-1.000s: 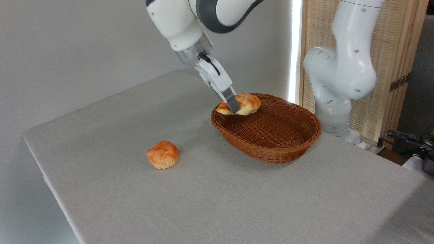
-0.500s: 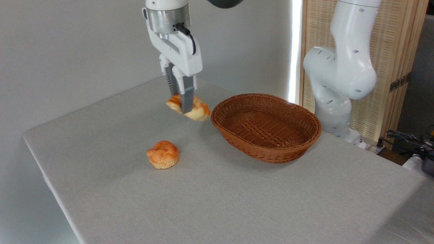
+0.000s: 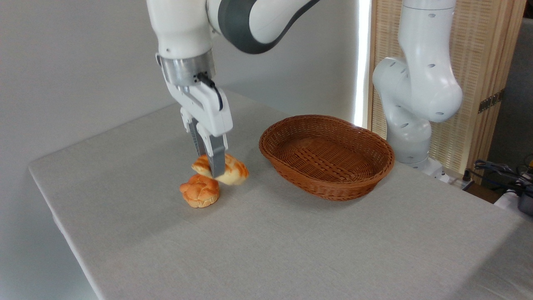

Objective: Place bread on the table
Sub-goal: 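Lower the braided loaf onto the table beside the roll and release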

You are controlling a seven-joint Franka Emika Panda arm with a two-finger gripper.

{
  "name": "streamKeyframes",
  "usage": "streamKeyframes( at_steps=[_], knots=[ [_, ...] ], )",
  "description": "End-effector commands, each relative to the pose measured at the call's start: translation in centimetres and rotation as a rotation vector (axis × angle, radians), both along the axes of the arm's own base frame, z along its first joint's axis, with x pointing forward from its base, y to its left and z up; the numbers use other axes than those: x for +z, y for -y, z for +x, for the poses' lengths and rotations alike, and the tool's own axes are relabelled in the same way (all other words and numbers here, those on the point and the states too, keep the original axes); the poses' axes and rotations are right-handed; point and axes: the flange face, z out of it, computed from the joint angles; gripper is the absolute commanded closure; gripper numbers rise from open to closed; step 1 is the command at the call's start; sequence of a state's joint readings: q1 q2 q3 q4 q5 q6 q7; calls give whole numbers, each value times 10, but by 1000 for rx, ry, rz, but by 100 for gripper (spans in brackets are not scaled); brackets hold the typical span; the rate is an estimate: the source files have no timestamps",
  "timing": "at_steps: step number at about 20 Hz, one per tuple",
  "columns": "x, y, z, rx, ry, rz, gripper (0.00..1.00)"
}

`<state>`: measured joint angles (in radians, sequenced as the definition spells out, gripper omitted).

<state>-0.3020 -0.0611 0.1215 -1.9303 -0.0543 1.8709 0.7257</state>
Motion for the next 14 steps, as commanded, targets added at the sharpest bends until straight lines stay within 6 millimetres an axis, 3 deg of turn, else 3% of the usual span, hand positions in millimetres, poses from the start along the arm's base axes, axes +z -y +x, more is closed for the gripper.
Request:
streamKeyframes(
  at_steps=[1,3,4,5,14],
  knots=[
    [-16,-9,16,-16,-1,54,53],
    [-28,-12,21,-30,-6,96,40],
    [-34,-12,22,-36,-14,113,13],
    [-39,-13,23,-40,-21,126,0],
    [-49,-9,28,-41,-16,126,0]
  ],
)
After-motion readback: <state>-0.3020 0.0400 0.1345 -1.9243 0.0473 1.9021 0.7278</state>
